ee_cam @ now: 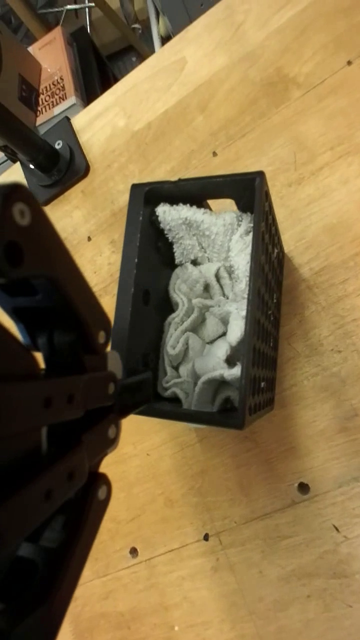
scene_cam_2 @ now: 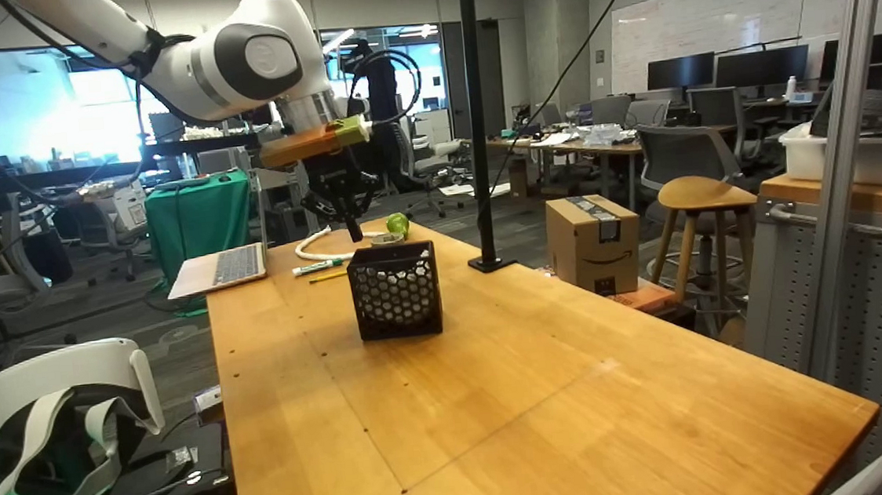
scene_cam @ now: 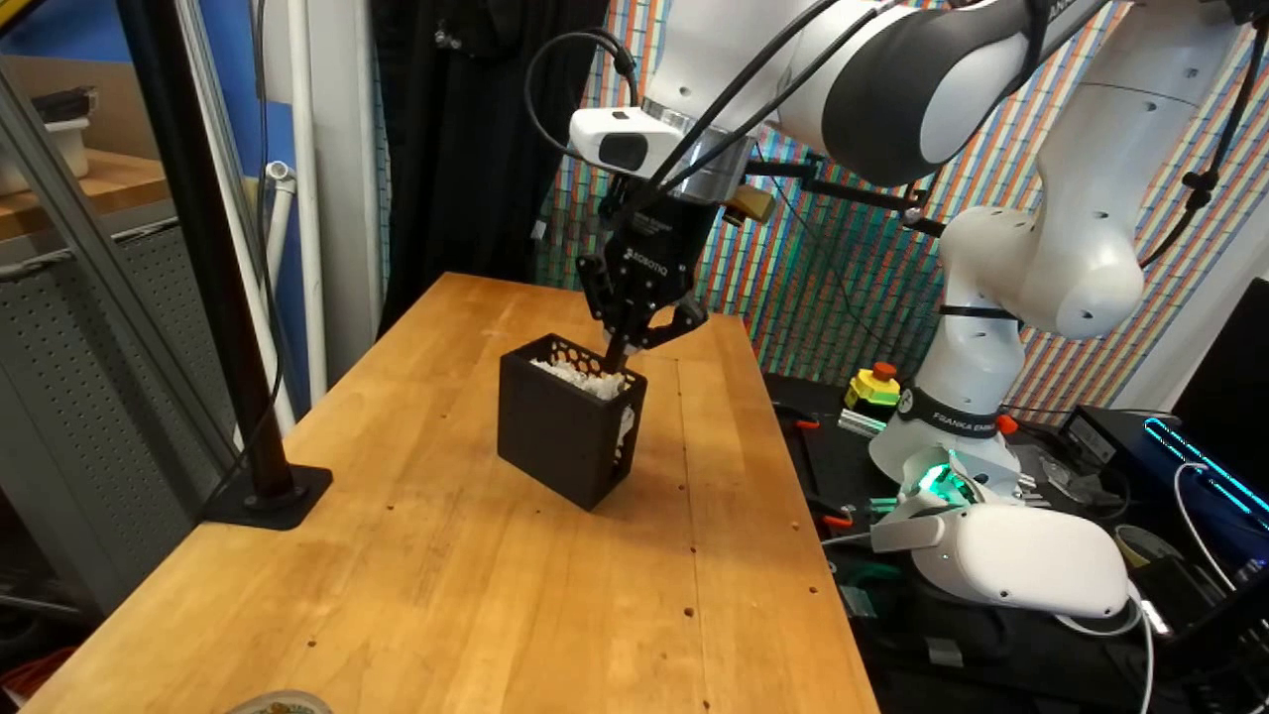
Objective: Put the white towel in the black box
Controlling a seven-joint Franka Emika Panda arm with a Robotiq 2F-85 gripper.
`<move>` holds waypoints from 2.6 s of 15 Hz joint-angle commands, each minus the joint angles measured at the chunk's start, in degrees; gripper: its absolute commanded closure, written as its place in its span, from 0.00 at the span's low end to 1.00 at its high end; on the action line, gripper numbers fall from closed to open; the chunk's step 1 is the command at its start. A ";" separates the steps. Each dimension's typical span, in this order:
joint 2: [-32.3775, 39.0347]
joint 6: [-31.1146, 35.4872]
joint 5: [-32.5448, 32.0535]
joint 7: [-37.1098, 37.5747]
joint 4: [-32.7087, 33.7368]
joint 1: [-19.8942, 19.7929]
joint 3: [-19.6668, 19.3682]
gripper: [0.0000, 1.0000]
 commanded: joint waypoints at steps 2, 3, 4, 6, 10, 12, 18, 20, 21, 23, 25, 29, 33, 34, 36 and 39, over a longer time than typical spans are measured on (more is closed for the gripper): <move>5.51 3.10 -6.25 4.81 3.47 0.21 -0.28 0.96; 6.85 3.40 -8.10 5.95 4.30 0.17 -0.30 0.96; 8.42 4.02 -10.81 7.47 5.16 0.12 -0.38 0.96; 10.98 3.97 -16.08 10.10 7.40 0.13 -0.81 0.96; 14.67 2.60 -20.84 12.59 11.32 0.06 -2.12 0.96; 15.49 1.39 -21.17 12.93 12.86 0.08 -2.77 0.96; 17.73 -3.24 -23.23 15.61 14.57 0.47 -4.55 0.96; 18.76 -6.16 -24.34 17.58 14.48 0.65 -5.01 0.96; 19.23 -7.55 -23.62 17.99 14.34 0.60 -4.92 0.96; 20.13 -9.95 -21.03 17.87 14.35 0.34 -4.41 0.96; 20.46 -11.84 -17.60 16.94 14.70 0.10 -3.54 0.96; 21.34 -15.12 -9.29 16.11 15.43 0.12 -1.70 0.96; 23.40 -16.44 -5.25 17.70 16.13 0.31 -1.20 0.96; 23.95 -16.02 -4.58 18.15 16.14 0.26 -1.26 0.96; 24.71 -14.78 -4.11 19.59 16.07 0.19 -1.58 0.96; 26.14 -13.33 -4.79 22.87 16.10 0.51 -2.13 0.96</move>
